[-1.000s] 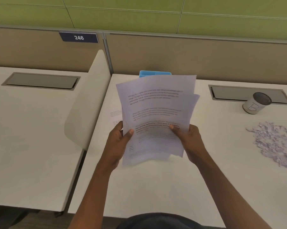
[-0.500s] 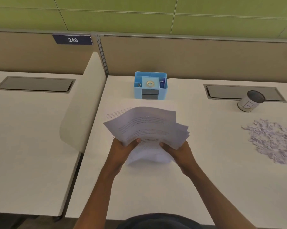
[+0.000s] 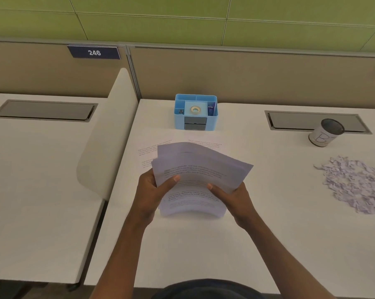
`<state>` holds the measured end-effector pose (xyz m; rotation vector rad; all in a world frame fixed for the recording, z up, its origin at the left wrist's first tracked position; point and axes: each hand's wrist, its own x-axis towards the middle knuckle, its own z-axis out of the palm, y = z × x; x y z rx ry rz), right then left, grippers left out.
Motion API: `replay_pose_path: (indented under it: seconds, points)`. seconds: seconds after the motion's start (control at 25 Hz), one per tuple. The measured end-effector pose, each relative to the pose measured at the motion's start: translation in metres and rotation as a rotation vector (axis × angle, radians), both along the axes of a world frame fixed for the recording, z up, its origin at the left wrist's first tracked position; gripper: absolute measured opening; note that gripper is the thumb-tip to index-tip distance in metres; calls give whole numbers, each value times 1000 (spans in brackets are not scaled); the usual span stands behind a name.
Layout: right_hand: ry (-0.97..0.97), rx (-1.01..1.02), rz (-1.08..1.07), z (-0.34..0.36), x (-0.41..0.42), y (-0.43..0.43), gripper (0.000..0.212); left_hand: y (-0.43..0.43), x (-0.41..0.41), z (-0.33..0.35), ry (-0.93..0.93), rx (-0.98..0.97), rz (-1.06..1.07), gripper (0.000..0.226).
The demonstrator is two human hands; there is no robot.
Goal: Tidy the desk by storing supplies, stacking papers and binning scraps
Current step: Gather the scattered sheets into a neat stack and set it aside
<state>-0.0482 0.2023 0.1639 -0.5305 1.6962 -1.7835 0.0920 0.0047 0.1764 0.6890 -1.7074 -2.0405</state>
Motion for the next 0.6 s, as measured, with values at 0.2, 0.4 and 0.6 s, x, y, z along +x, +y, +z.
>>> replay_pose_path:
  seconds: [0.2,0.4,0.6]
  points:
    - [-32,38,-93,-12,7,-4,37,-6,0,-12,-99,-64,-124,44]
    - [-51,56,-113,-18,9,-2,36,3,4,-24,-68,-72,-108,48]
    - [-75,29,-143,-22,18,-3,35,14,5,-34,18,2,-4,40]
